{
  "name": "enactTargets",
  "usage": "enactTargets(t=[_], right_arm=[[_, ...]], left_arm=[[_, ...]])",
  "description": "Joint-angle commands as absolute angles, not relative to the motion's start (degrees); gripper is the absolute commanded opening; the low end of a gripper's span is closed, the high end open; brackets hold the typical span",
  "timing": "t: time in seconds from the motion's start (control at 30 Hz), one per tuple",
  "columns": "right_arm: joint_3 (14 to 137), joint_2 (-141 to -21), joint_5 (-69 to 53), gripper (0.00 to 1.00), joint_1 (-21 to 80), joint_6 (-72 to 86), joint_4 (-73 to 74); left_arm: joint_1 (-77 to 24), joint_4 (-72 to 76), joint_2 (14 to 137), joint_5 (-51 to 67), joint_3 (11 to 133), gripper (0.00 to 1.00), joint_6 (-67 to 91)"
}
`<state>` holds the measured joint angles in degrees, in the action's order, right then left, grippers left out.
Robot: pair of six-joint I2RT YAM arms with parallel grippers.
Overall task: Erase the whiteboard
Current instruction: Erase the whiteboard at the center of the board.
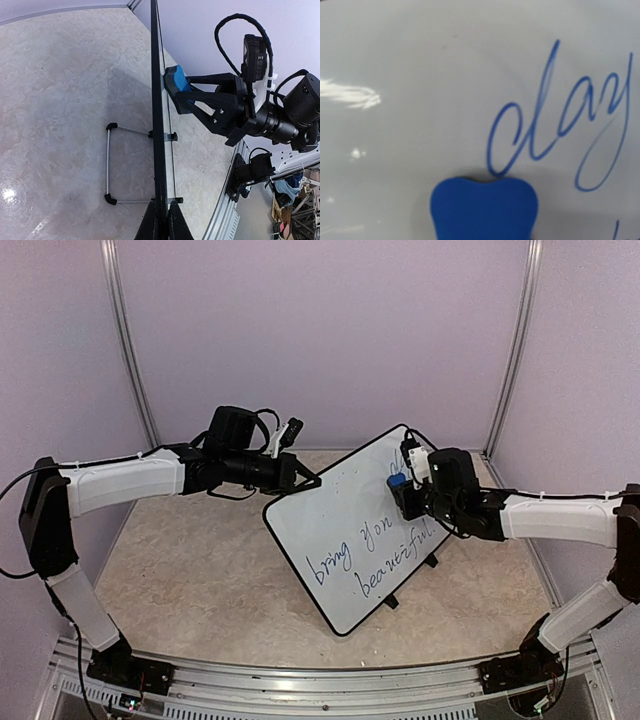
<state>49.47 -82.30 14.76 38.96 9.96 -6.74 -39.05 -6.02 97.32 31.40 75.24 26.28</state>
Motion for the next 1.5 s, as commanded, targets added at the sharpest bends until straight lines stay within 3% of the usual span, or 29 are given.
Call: enactTargets(t=[0.0,0.3,0.5,0.9,1.47], right_arm=[[52.48,-85.34,14.13,0.26,36.45,9.52,-3.82],[57.95,-87.05,11.71,0.27,33.82,8.08,-3.21],[51.92,-85.67,2.48,0.26,34.36,10.02,-6.99],[43.27,-81.58,7.18,0.26,35.24,13.20,-6.64],[59.30,-89.04,8.39,0.26,32.19,9.23,-5.61]], left_arm=[[-40.66,-3.48,95.01,37.46,75.11,0.00,22.32],[-40.53,-3.68,94.91,37.43,75.15,0.00,22.06],[-40.43,-3.51,95.05,37.75,75.14,0.00,22.32],[-40.57,-3.33,95.34,37.75,75.12,0.00,22.52],[-40.70,-3.68,95.10,37.43,75.15,0.00,22.06]])
